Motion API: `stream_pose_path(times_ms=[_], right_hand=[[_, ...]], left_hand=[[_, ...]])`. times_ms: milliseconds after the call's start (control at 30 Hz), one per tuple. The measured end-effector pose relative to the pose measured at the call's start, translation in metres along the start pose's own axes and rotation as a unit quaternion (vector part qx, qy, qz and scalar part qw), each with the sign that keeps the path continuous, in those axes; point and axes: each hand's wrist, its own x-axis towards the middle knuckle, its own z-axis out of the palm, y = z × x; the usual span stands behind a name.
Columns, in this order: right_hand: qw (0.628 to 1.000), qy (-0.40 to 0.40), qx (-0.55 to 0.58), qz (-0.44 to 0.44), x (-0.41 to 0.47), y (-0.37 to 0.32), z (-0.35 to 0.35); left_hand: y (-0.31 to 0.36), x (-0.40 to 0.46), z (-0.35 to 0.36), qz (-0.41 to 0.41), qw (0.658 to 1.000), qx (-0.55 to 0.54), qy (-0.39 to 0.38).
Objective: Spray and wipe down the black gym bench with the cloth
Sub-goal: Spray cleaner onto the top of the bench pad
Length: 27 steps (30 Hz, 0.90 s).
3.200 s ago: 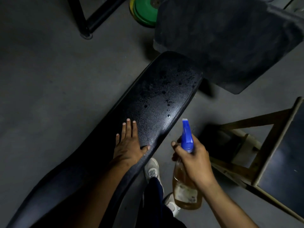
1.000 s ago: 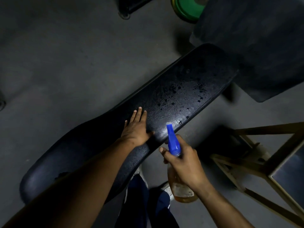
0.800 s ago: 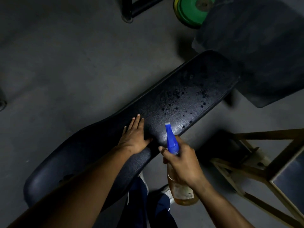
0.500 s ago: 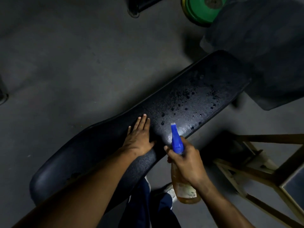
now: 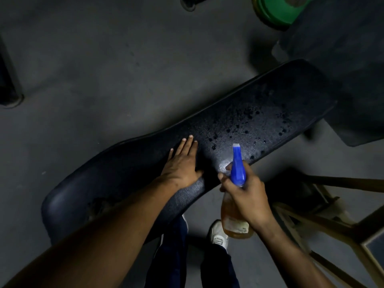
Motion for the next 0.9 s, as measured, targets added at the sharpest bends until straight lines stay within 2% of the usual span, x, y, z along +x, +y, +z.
stream_pose_path(times_ms=[167,367,533,700,900], right_hand=[[0.999,-0.031,0.012,-0.042,-0.009,-0.014,-0.016],[0.990,-0.068,0.053,-0.110,-0.006,-0.062,-0.018],[0.973,-0.129,0.107,-0.159,0.005,-0.094,0.002],[0.963,-0.139,0.122,-0.196,0.014,-0.109,0.031],[0.956,-0.190,0.097,-0.201,0.016,-0.105,0.057]], left_hand=[[0.006,-0.025,0.013,-0.052,0.997,-0.047,0.023],[-0.006,-0.073,0.016,-0.111,0.989,-0.086,0.054],[-0.028,-0.109,0.017,-0.167,0.977,-0.104,0.085],[-0.053,-0.139,0.025,-0.211,0.967,-0.097,0.108],[-0.085,-0.167,0.036,-0.267,0.950,-0.081,0.138]])
